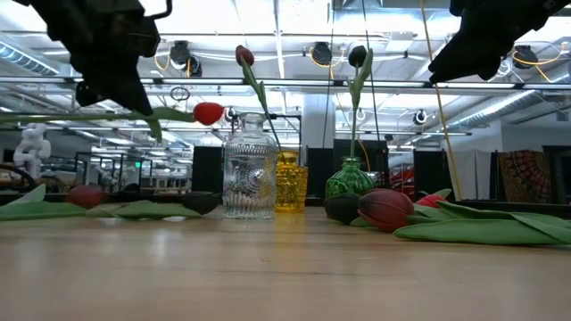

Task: Sort flowers into vase by color
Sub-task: Put the bottom left orange flower in the transparent flower vase

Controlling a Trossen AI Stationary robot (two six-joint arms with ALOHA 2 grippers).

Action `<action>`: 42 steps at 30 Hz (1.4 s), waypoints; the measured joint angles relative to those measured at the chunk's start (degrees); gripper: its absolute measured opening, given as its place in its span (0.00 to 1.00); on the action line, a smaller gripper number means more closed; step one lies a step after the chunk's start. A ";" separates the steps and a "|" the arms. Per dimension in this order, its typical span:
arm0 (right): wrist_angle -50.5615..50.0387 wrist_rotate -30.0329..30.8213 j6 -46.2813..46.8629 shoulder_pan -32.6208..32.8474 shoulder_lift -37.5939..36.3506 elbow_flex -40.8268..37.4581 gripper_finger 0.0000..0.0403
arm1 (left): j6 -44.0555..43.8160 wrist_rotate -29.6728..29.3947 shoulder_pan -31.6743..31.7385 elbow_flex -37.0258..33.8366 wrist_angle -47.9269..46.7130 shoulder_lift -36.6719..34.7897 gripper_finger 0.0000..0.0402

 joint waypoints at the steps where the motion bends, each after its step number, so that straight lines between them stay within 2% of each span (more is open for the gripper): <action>1: -0.01 -0.02 0.00 0.02 0.00 0.00 0.48 | -0.04 -0.03 -0.64 0.00 -0.21 -0.09 0.03; 5: 0.00 -0.02 0.00 0.01 0.00 0.00 0.48 | 1.83 -1.35 -3.68 0.00 3.44 -0.33 0.03; 8: 0.04 -0.03 0.00 0.00 -0.02 0.00 0.48 | 7.41 -2.12 -4.78 0.00 11.22 -1.28 0.03; 13: 1.36 -0.08 0.00 0.02 0.00 0.00 0.48 | 21.98 -3.05 -4.72 0.00 29.72 -3.41 0.03; 19: 2.00 -0.11 -0.22 0.02 0.00 0.00 0.48 | 43.65 -5.68 -4.72 0.00 50.56 -4.76 0.03; 25: 2.10 -0.12 -0.44 0.01 0.00 0.00 0.48 | 58.50 -9.86 -3.57 0.00 62.22 -3.54 0.03; 32: 2.61 -0.11 -0.44 0.00 0.00 0.00 0.48 | 61.75 -9.55 0.73 -0.02 68.30 1.57 0.03; 42: 2.59 -0.11 -1.05 0.01 0.00 0.00 0.48 | 64.37 -9.16 3.57 -0.04 82.18 11.96 0.03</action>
